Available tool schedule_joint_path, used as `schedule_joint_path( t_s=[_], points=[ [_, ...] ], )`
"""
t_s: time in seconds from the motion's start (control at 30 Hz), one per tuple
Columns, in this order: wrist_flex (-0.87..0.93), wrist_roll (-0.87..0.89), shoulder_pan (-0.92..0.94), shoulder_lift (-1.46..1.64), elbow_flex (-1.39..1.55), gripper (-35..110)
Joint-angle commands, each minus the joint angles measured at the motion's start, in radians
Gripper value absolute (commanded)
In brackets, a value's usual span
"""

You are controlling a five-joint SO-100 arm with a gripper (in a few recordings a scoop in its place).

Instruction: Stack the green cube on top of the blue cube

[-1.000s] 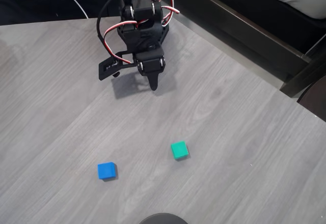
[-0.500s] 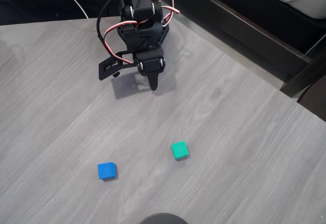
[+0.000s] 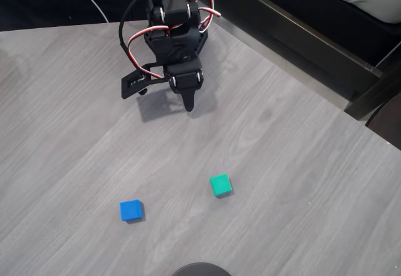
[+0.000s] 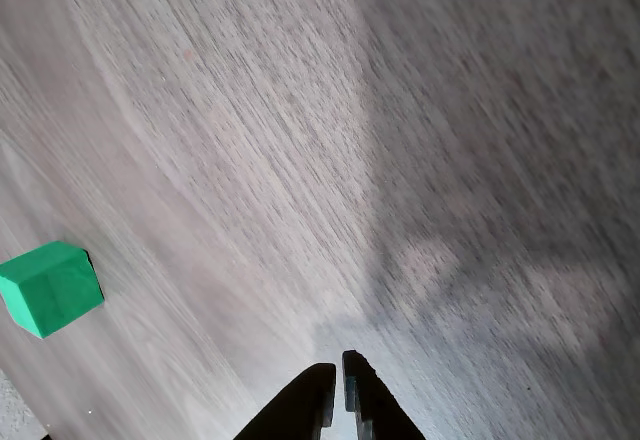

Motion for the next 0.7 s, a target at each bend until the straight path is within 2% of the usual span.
schedule_joint_path(
  t_s=[0.0, 0.67],
  points=[
    [0.011, -0.006, -0.003, 0.028, 0.002, 0],
    [0.009, -0.006, -0.015, 0.028, 0.002, 0]
  ],
)
